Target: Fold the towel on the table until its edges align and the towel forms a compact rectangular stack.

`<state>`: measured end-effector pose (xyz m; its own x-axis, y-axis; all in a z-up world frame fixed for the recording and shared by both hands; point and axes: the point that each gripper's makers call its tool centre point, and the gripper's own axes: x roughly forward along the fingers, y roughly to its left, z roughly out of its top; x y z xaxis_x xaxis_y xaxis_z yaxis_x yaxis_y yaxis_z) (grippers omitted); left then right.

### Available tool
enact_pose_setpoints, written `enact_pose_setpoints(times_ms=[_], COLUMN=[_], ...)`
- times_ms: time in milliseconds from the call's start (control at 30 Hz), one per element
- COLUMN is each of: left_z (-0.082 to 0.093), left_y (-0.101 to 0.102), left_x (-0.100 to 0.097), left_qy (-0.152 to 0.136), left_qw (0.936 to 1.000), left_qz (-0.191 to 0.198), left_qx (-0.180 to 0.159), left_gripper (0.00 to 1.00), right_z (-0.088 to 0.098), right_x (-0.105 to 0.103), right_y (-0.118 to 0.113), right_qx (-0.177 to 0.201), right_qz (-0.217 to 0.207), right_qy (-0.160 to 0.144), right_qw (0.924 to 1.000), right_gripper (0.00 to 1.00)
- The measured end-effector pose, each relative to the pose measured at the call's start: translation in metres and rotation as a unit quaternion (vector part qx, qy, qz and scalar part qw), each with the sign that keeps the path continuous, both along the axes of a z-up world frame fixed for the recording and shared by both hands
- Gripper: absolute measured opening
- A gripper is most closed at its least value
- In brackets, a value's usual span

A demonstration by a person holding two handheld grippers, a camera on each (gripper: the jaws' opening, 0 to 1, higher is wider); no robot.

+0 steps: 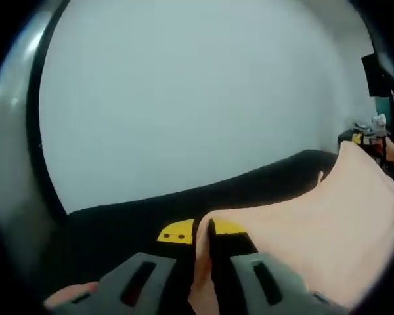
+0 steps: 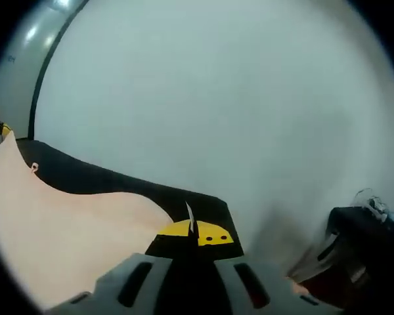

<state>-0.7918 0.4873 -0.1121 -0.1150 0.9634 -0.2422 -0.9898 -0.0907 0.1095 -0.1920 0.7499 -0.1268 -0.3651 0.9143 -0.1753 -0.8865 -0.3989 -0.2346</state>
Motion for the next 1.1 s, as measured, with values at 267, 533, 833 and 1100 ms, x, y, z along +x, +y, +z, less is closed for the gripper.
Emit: enact_pose_setpoints(times_ms=[267,533,833,1100], left_z=[-0.020,-0.002,-0.005,-0.009], left_y=[0.016,-0.024,-0.100,-0.144], left_x=[-0.004,-0.012,0.007,0.024], left_qy=[-0.006,0.058,0.080,0.087], left_qw=[0.9998,0.9980,0.9960,0.9949], left_qz=[-0.020,-0.024,-0.034,-0.046], left_qx=[-0.006,-0.010,-0.020,-0.022], left_gripper=[0.32,0.53,0.49,0.47], right_z=[-0.036,-0.031,-0.030,-0.024], right_x=[-0.006,0.004,0.024,0.021], right_y=[0.020,0.001,-0.046,-0.093], right_qx=[-0.039,-0.045,-0.049,-0.035], right_qz=[-0.008,0.003,0.008,0.039], right_qy=[-0.025,-0.026,-0.037,-0.041], right_qw=[0.9989,0.9987,0.9981,0.9978], right_gripper=[0.09,0.23,0.22,0.23])
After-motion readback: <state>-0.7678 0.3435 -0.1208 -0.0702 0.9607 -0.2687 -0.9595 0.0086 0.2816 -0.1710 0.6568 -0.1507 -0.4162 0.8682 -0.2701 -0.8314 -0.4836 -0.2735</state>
